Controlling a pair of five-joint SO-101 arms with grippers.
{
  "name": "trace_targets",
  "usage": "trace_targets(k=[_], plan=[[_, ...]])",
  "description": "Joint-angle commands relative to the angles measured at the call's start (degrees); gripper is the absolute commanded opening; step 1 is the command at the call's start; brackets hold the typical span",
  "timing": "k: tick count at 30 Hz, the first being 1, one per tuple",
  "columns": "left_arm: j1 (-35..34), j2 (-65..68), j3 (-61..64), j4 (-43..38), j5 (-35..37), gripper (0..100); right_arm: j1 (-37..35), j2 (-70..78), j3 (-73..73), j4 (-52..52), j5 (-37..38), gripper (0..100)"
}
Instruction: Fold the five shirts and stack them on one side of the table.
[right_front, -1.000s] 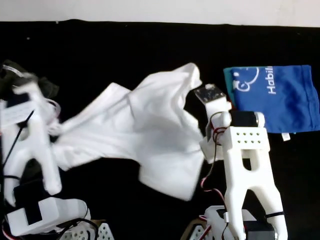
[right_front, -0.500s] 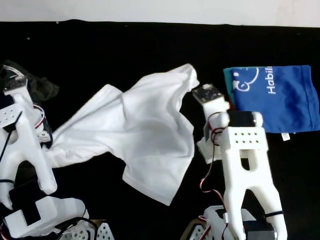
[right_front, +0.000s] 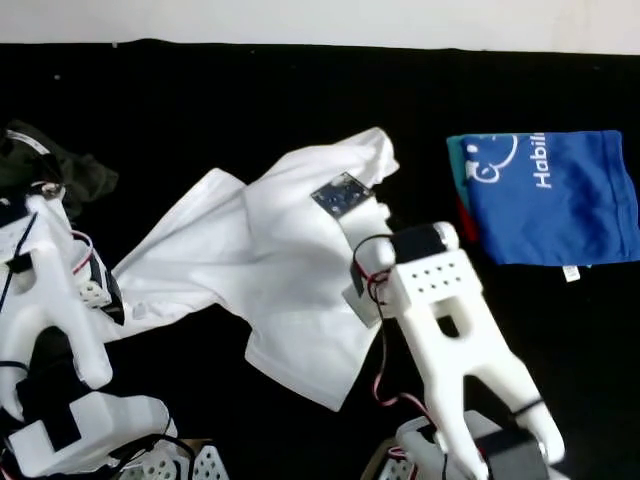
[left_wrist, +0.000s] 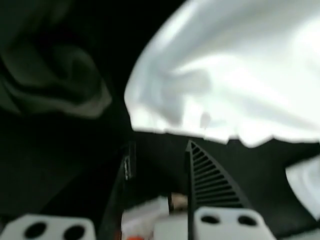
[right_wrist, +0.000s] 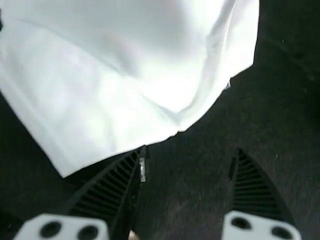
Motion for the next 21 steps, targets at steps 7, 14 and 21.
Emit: trace_targets(k=[7, 14, 21], plan=[[-0.2, -0.3, 6.2, -10.3, -0.3, 17, -6.0, 20.5, -8.4, -1.2, -5.5, 25.3], [-0.3, -0.7, 6.4, -10.2, -0.3, 17, -4.4, 35.7, -18.4, -1.5, -5.2, 24.8], [-0.7, -0.7, 6.4, -10.2, -0.4, 17, 4.6, 45.2, -28.2, -1.1, -5.2, 1.3]])
